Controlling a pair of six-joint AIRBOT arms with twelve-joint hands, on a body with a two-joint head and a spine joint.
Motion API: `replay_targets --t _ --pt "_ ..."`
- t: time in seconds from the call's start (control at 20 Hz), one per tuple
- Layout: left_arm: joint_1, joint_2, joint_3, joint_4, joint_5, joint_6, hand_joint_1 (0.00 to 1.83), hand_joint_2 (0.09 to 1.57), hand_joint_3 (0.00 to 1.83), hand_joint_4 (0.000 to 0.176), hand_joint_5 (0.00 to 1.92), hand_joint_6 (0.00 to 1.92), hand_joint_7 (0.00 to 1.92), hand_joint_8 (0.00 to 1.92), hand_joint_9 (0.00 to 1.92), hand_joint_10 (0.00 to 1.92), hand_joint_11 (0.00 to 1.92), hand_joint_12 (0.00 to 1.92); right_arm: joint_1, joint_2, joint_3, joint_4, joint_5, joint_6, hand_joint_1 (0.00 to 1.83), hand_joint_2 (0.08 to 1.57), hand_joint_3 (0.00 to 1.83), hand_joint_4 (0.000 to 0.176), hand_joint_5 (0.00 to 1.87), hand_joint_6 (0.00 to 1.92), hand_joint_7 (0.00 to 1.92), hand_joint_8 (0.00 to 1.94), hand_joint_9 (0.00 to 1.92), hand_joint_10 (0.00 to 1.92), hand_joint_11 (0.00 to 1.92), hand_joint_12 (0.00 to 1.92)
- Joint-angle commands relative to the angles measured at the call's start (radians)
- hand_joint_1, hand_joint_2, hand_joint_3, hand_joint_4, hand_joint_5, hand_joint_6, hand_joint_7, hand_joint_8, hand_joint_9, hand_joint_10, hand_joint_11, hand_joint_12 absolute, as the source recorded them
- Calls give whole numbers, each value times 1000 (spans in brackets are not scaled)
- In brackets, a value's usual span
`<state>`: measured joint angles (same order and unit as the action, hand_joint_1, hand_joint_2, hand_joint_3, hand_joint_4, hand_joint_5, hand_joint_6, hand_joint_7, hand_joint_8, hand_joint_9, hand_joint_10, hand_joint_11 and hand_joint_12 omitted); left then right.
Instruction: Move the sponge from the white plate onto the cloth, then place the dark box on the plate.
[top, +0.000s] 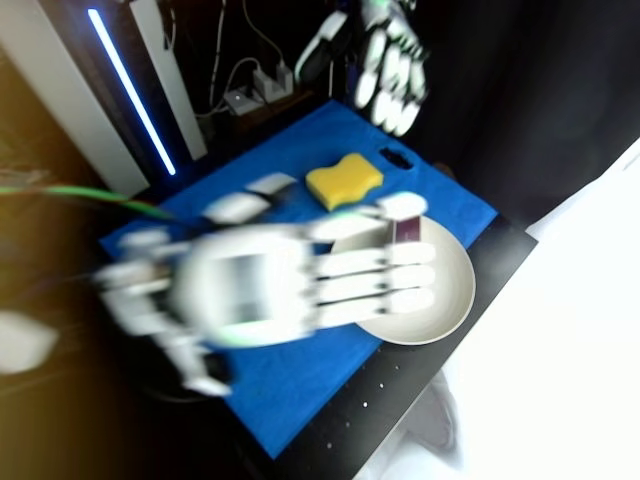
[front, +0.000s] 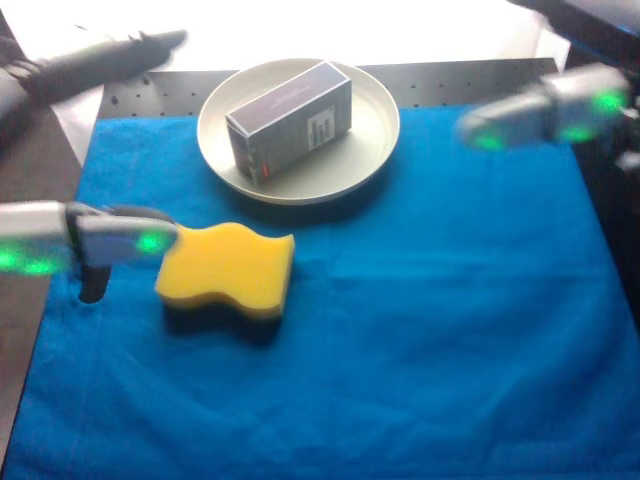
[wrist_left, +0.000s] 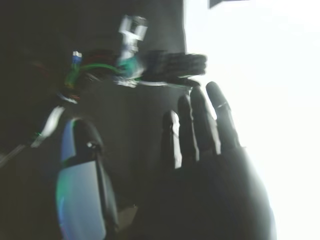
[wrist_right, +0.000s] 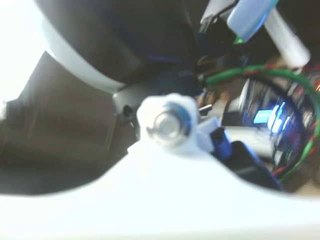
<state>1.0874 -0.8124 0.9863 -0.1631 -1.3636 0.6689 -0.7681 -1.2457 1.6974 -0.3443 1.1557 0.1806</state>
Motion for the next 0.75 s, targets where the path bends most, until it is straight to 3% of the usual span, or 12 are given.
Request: replay_targets --t 0.0,0.05,0.1,0.25,0.3,0.35,0.45,0.5,0.55,0.6,0.65,0.7 --pt "10 4 -8 -31 -201 5 839 745 5 68 71 0 411 1 430 2 10 971 -15 18 -33 105 212 -18 593 829 22 176 0 0 0 0 0 0 0 0" --pt "36 4 -14 -57 -237 7 748 823 23 55 13 0 281 0 303 0 1 867 -66 65 -92 161 263 -68 638 765 0 176 0 0 0 0 0 0 0 0" --pt "63 4 -21 -85 -276 7 639 881 27 105 2 0 151 0 188 0 0 788 -123 108 -161 223 323 -132 596 738 0 176 0 0 0 0 12 5 43 19" --pt "103 -6 -38 -119 -341 10 525 1057 25 108 0 0 0 0 2 0 0 556 -287 173 -289 354 495 -192 607 911 16 176 0 0 0 0 0 0 0 0" --pt "105 -11 -39 -122 -344 10 435 1052 12 96 0 0 0 0 23 5 0 618 -323 177 -305 381 531 -195 651 983 11 176 15 1 0 0 0 0 0 0" --pt "107 -15 -39 -126 -344 9 326 1074 19 86 0 0 0 0 42 12 0 631 -361 178 -321 418 578 -195 770 998 7 176 44 11 0 0 0 0 0 0" --pt "117 -17 -39 -134 -361 0 414 1105 9 102 1 0 1 0 60 7 0 407 -398 188 -351 458 607 -195 804 882 0 176 1 0 0 0 0 0 0 0" --pt "125 -11 -41 -139 -368 -17 370 1092 2 97 0 0 0 0 30 10 0 207 -399 197 -362 457 607 -198 827 872 0 176 0 0 0 0 0 0 0 0" --pt "124 -6 -37 -128 -368 -17 235 1095 2 62 0 0 0 0 5 1 0 122 -398 201 -366 451 607 -198 774 869 0 176 0 0 0 0 0 0 0 0" --pt "113 -1 -30 -112 -368 -18 170 1118 11 47 0 0 0 0 0 0 0 108 -395 201 -368 436 607 -202 681 872 0 176 0 0 0 0 25 9 0 0" --pt "90 1 -22 -95 -368 -16 56 1120 8 82 0 0 0 0 0 0 0 44 -378 208 -373 410 607 -214 494 928 17 176 0 0 0 0 4 1 0 0" --pt "51 2 -12 -69 -368 -14 179 1104 0 105 0 0 0 0 0 0 0 8 -337 228 -386 367 608 -238 500 987 12 139 0 0 0 0 0 0 0 0"
